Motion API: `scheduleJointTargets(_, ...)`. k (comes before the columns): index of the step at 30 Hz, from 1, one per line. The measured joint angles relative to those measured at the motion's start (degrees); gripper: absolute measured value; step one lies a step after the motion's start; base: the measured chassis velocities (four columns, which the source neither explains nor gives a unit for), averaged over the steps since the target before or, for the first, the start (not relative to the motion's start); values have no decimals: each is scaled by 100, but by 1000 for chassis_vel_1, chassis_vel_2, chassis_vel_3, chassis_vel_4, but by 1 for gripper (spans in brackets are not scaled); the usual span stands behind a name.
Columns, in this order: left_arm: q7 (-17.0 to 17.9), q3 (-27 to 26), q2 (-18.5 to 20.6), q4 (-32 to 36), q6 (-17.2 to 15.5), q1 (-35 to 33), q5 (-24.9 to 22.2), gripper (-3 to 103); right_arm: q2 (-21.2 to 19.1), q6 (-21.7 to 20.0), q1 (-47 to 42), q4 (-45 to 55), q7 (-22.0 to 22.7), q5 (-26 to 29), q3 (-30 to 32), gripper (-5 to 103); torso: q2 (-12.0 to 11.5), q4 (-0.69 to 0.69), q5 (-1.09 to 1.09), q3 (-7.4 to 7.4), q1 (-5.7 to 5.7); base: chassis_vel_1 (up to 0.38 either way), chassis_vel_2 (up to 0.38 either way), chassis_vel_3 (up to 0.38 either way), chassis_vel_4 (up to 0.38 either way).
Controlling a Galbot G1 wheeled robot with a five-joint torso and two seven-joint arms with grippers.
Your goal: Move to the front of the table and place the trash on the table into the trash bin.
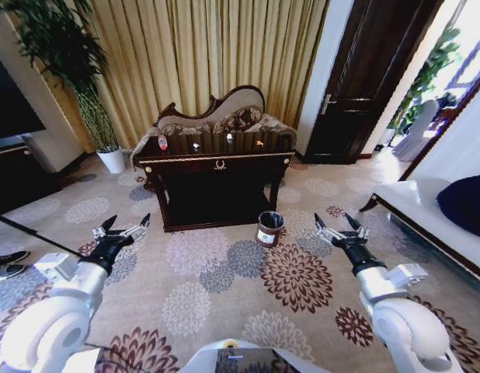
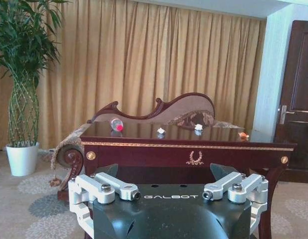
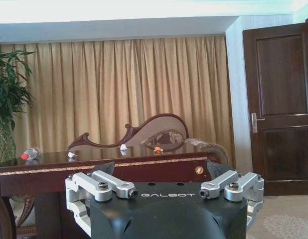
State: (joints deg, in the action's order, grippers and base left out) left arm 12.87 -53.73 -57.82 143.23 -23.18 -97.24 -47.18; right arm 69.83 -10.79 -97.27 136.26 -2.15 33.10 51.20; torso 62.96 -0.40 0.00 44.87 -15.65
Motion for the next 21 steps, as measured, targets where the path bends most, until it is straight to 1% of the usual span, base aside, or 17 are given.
scheduleJointTargets(13,-56,-1,-32,0,82,-19,33,100,13,10,15,5,-54,-32,-53,100,0,0,1,1,0,-77,70,80,-53)
scheduleJointTargets(21,-64,-50,-58,0,89,-58,37,100,10,17,9,14,-81,-35,-68,100,0,0,0,0,0,-99,76,76,-98)
